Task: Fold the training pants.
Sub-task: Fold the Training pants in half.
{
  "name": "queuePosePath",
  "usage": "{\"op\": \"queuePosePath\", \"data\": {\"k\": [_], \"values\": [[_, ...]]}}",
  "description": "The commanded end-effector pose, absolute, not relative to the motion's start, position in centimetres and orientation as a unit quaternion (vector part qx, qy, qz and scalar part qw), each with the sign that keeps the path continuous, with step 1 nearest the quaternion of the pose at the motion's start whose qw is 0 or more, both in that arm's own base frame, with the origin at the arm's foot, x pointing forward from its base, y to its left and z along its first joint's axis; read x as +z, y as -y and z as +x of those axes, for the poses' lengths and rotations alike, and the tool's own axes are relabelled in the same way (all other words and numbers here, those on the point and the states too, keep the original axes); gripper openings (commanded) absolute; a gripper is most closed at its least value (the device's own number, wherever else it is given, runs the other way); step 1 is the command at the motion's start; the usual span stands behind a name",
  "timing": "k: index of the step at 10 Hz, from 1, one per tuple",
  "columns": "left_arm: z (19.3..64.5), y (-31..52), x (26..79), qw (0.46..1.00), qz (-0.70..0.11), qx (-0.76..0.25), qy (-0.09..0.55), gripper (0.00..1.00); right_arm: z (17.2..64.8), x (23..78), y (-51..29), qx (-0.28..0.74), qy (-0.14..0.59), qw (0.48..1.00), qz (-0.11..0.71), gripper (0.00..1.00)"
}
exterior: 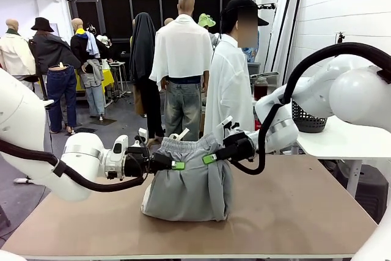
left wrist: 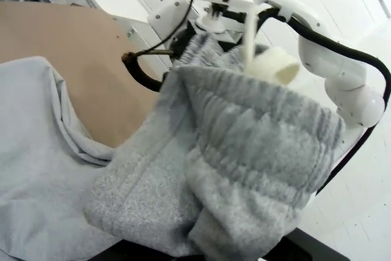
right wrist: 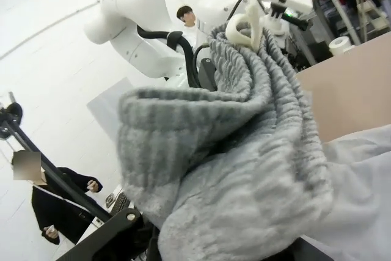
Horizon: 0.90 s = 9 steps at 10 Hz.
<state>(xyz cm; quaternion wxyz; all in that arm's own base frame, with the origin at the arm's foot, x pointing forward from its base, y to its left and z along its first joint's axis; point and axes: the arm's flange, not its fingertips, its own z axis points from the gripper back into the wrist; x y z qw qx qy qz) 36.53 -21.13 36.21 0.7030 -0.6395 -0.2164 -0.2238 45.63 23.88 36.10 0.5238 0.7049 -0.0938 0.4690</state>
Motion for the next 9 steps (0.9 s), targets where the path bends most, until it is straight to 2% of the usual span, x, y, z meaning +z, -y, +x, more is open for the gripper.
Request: {"op": "queuePosePath", "data": {"k": [1,6,9], "values": [[31.1,18.5,33.8,0.711,-0.641,-0.189,0.219,0.0,43.3,34.2,-23.2,0.466,0.106,0.515,0.712,0.0],[27.4,16.5,32.0,0.741,-0.628,-0.173,0.161,0.0,38.9,30.4,-22.7,0.434,0.167,0.537,0.704,0.0],[29.3,16.7,32.2,0.741,-0.613,-0.182,0.205,0.0,41.7,30.7,-23.6,0.445,0.194,0.541,0.686,0.0]]}}
